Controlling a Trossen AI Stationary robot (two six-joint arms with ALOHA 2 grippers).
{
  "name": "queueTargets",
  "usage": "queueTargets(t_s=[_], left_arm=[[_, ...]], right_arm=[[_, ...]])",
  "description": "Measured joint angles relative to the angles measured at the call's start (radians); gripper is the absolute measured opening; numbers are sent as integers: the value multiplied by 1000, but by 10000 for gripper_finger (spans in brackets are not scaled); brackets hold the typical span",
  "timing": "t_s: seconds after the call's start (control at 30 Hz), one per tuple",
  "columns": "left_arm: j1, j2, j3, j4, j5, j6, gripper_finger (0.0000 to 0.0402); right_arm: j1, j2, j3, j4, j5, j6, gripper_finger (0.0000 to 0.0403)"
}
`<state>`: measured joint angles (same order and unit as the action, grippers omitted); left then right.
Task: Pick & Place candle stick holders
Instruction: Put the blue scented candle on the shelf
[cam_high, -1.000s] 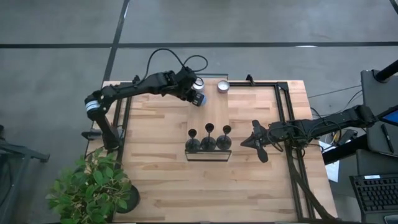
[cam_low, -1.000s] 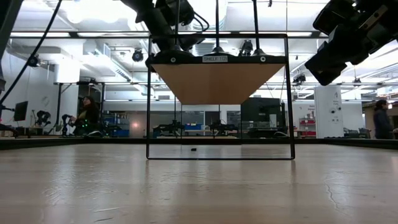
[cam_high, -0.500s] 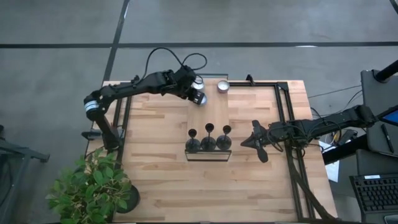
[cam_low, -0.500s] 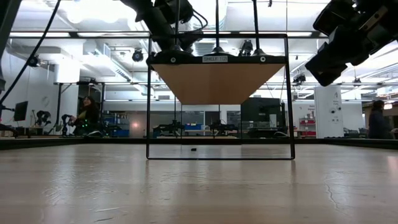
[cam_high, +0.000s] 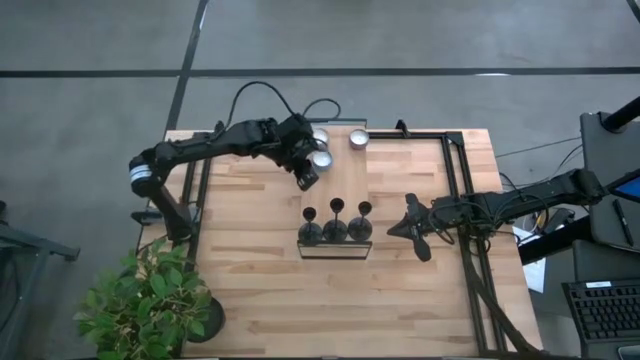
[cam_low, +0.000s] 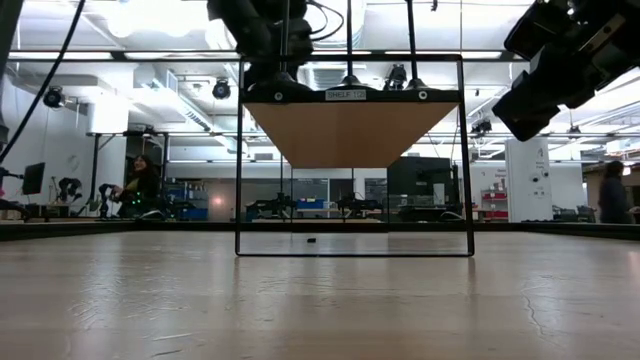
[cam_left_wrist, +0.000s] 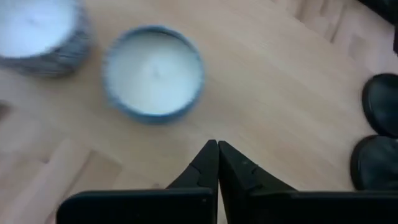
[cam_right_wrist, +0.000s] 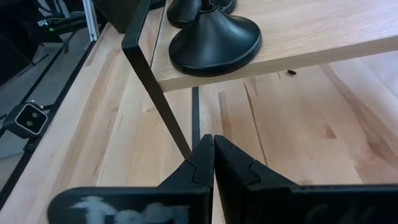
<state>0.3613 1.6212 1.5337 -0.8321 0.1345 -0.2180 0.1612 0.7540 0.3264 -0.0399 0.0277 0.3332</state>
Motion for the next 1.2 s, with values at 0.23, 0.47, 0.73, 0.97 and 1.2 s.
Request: queueTargets(t_s=[0.23,0.47,0.73,0.97,1.2], left_arm=[[-17,55,-1,2,-2,-13,1],[-11,82,-1,24,-59,10,2],[-9,82,-1,124,-118,52,2],[-7,98,-1,143,-162,69,2],[-3,137,-1,189,-199,95,2]], right_arm=[[0,0,0,14,0,4,8],[0,0,0,17,0,4,8],[0,0,0,18,0,-1,8],[0,0,0,18,0,-2,8],[0,0,0,20,0,0,8]])
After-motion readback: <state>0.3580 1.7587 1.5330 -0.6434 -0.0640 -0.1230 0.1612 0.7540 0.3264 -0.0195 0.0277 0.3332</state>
